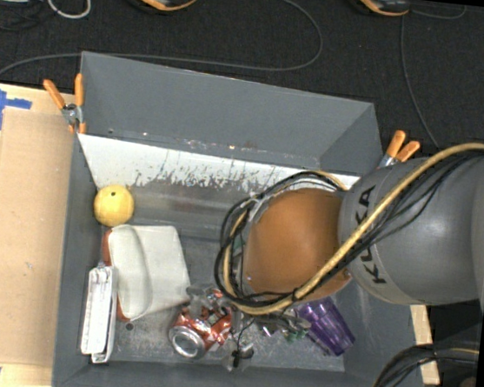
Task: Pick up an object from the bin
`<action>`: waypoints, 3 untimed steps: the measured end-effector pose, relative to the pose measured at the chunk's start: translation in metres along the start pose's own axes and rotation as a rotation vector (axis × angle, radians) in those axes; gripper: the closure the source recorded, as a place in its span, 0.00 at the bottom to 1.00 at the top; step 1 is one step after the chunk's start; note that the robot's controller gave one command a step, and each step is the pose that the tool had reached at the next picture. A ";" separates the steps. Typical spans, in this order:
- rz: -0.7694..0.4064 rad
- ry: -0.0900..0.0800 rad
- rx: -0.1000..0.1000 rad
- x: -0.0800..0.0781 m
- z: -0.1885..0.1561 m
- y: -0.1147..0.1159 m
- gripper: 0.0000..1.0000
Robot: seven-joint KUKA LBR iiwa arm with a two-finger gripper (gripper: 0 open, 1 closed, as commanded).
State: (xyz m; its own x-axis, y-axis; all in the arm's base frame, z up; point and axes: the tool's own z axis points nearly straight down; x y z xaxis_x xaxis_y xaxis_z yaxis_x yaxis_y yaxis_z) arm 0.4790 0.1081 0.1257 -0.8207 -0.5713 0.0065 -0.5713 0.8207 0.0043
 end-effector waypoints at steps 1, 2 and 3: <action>0.002 -0.006 0.002 -0.018 0.057 -0.013 0.00; -0.074 -0.010 0.002 -0.022 0.055 -0.017 1.00; -0.072 -0.010 0.001 -0.022 0.055 -0.018 1.00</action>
Offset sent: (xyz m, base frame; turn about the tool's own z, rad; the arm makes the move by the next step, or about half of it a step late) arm 0.0281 -0.0038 -0.0557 -0.0750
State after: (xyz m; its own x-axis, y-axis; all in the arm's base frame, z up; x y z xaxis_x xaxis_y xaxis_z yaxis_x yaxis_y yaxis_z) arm 0.5068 0.1064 0.0710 -0.7776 -0.6288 -0.0042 -0.6288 0.7776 0.0030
